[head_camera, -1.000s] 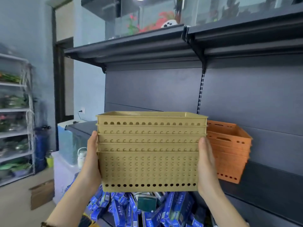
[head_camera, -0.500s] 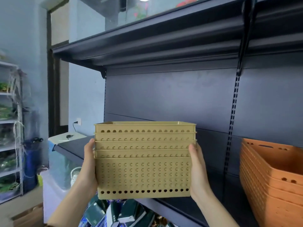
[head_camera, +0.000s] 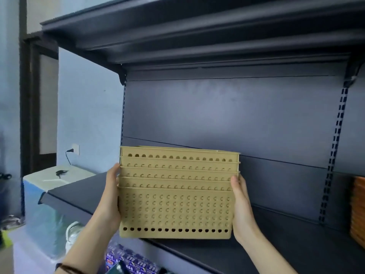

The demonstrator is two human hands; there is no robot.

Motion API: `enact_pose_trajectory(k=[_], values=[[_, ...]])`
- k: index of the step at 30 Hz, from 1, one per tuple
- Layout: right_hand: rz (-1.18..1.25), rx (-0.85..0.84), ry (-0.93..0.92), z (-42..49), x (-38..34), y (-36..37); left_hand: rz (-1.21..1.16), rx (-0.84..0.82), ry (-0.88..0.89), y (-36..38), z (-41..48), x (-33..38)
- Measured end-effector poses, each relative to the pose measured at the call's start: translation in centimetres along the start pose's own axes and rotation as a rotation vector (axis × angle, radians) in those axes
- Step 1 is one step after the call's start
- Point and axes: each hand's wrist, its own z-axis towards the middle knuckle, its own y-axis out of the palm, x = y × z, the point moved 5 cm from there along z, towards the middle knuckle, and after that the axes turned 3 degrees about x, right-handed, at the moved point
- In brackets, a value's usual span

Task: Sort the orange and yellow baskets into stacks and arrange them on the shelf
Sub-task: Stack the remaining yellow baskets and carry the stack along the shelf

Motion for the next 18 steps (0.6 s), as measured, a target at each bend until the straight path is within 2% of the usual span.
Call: enact_pose_trajectory(k=[12,18], values=[[-0.214,0.129,-0.029,3.4,5.6,12.1,0.102,-0.22,-0.054,-7.8,16.7,0.1],[-0.316,0.144,-0.047,5.4,8.1,15.9,0.148,-0.202,-0.044,-10.0,22.1,0.0]])
